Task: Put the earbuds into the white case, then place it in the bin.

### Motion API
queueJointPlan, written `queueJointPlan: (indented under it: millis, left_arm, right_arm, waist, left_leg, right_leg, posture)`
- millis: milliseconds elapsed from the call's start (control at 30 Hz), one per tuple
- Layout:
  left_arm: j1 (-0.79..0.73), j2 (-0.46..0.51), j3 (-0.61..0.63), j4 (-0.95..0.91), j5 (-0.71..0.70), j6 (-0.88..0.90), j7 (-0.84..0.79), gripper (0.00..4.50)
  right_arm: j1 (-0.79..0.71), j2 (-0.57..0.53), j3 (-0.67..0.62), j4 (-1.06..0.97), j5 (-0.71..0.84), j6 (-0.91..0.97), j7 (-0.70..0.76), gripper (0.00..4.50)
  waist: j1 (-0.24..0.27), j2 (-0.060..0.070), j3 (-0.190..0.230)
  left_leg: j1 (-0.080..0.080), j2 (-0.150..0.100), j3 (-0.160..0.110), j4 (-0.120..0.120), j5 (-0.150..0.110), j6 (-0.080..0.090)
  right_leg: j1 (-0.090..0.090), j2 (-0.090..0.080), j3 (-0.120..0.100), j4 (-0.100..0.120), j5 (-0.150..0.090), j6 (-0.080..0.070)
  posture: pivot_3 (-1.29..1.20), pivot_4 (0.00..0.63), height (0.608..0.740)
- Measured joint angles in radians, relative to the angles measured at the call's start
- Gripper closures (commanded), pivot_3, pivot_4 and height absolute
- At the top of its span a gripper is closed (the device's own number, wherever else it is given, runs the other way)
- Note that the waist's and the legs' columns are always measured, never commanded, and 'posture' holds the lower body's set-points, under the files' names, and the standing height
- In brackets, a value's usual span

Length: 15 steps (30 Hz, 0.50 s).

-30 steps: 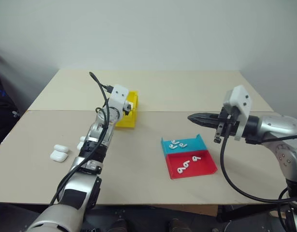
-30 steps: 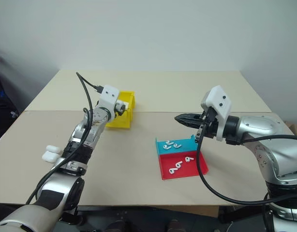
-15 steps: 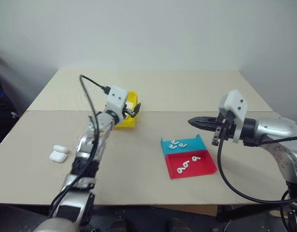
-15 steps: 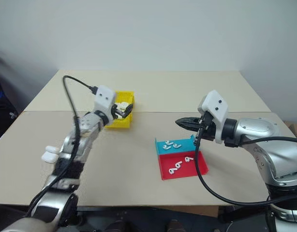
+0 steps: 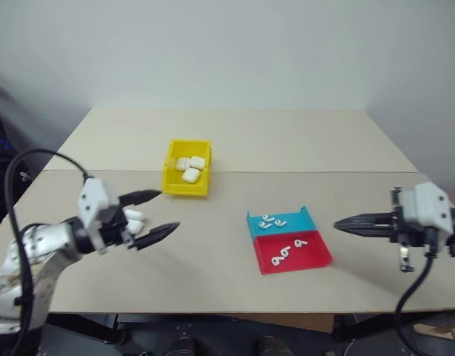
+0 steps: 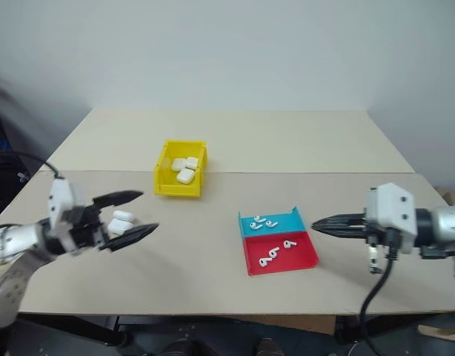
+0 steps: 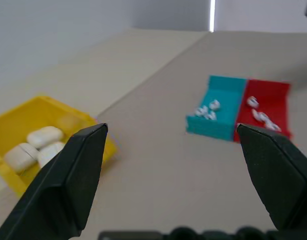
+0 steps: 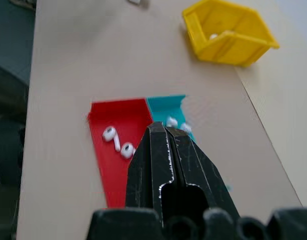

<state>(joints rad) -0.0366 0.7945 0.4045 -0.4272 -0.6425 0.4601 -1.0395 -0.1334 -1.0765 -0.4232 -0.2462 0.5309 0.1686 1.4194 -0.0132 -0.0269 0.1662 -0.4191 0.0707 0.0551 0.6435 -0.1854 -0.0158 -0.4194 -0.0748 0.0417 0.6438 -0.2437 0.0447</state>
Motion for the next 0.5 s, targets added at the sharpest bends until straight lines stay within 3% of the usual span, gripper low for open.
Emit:
queueJointPlan:
  millis: [133,233,500]
  left_arm:
    - [0.164,0.058,0.164,-0.012,-0.089,-0.017,-0.181,0.03]
    - [0.204,0.090,0.247,-0.018,-0.110,-0.019,-0.217,0.03]
    - [0.192,0.114,0.286,-0.019,-0.147,-0.019,-0.218,0.03]
  right_arm:
    - [0.115,-0.035,-0.088,0.036,-0.015,-0.058,0.090,4.50]
    - [0.152,-0.035,-0.110,0.041,-0.019,-0.082,0.108,4.50]
    - [0.143,-0.035,-0.096,0.061,-0.028,-0.117,0.105,4.50]
  waist:
    - [-0.001,0.000,0.000]
    - [0.000,0.000,0.000]
    - [0.000,0.000,0.000]
  left_leg:
    - [0.001,0.001,0.001,0.000,0.000,0.000]
    - [0.003,0.001,0.002,0.000,0.000,0.000]
    - [0.003,0.001,0.003,-0.001,0.000,0.000]
  right_leg:
    - [0.000,0.000,0.000,0.000,-0.003,-0.003]
    - [0.001,-0.001,0.001,0.000,-0.003,-0.003]
    - [0.001,-0.001,0.001,0.000,-0.004,-0.003]
  posture:
    - [0.00,0.150,0.740]
    - [0.00,0.150,0.740]
    - [0.00,0.150,0.740]
